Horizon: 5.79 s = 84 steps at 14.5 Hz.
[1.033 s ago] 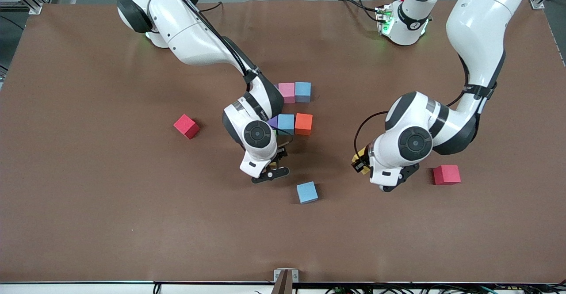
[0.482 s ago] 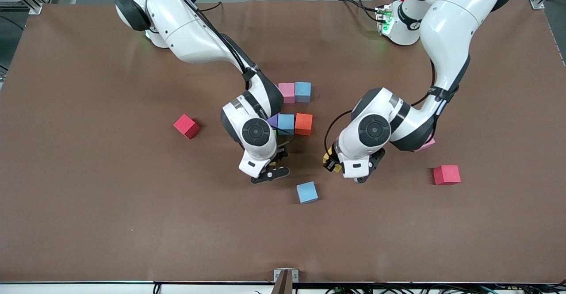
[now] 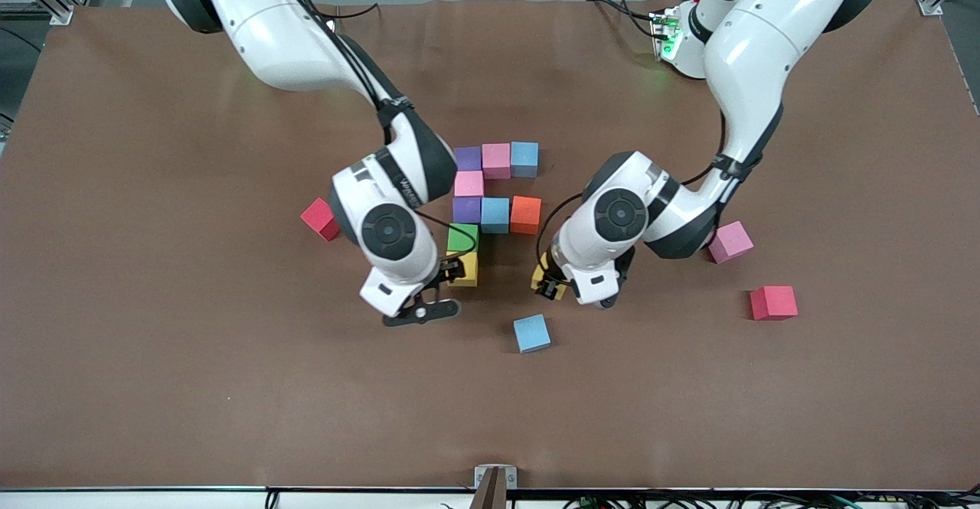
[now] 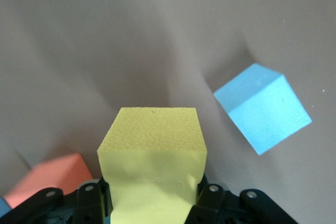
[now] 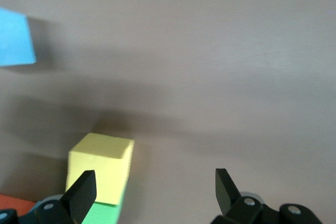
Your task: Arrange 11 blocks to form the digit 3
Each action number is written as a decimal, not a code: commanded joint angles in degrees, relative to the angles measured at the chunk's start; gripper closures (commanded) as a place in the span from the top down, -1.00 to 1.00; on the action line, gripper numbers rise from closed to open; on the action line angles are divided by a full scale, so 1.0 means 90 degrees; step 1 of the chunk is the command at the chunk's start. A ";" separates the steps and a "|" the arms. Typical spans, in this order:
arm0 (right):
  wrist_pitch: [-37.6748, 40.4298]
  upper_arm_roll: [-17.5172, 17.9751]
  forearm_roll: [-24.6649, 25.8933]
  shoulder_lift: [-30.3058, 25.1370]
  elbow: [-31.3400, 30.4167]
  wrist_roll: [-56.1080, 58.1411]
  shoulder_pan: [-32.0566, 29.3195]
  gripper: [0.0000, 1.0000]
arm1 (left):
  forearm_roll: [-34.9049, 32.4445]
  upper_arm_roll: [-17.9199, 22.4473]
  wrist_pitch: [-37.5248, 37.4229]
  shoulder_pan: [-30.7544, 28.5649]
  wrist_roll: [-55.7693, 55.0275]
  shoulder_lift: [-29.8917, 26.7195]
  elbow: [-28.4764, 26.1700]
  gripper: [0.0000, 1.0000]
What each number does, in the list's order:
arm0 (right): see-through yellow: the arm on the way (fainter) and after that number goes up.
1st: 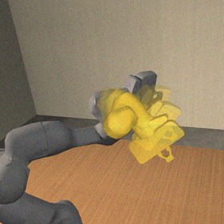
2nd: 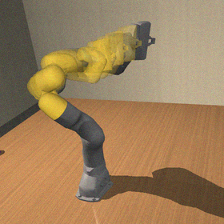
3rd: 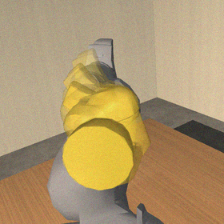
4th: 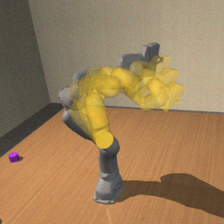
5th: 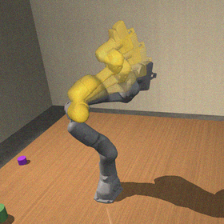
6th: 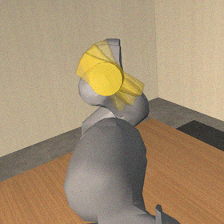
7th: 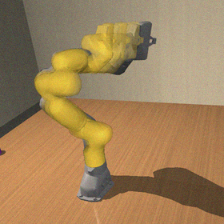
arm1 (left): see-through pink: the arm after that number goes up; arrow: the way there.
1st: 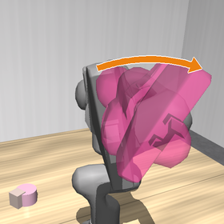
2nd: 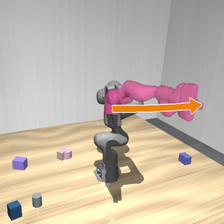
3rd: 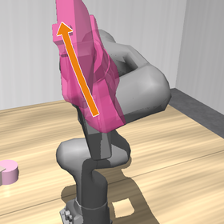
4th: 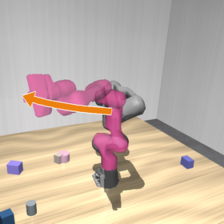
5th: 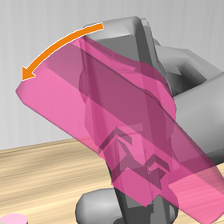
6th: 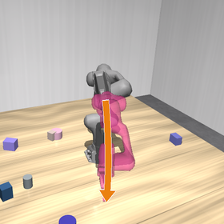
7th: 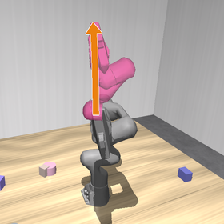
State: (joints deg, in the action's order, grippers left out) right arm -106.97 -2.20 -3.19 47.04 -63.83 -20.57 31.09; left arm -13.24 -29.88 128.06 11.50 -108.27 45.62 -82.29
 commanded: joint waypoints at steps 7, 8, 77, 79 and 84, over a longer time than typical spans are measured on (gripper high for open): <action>0.0274 0.0020 0.0120 -0.0461 -0.0271 0.0176 -0.1120 1.00 | 0.0123 0.0741 0.0828 0.1193 -0.2118 0.0760 0.0842 -0.88; 0.0284 0.0010 0.0120 -0.0520 -0.0290 0.0186 -0.1207 1.00 | 0.0123 0.0741 0.0955 0.1203 -0.2362 0.0829 0.0842 -0.86; 0.3293 -0.0088 0.0618 -0.2708 -0.0046 0.2256 -0.3005 1.00 | 0.0016 0.0878 0.0085 0.0404 0.4531 0.0164 0.0861 1.00; 0.3273 -0.0087 0.0598 -0.2688 0.0002 0.2256 -0.3015 1.00 | 0.0026 0.0878 0.0525 0.0372 0.5386 0.0253 0.0871 1.00; 0.3282 -0.0058 0.0579 -0.2688 0.0002 0.2217 -0.2966 1.00 | 0.0035 0.0888 0.1813 0.0373 0.6970 0.0818 0.0959 1.00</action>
State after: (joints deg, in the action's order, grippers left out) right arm -77.72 -3.24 2.00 23.83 -63.30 -0.35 4.43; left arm -13.14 -21.82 140.13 14.64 -49.65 50.09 -75.18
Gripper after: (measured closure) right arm 0.000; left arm 0.000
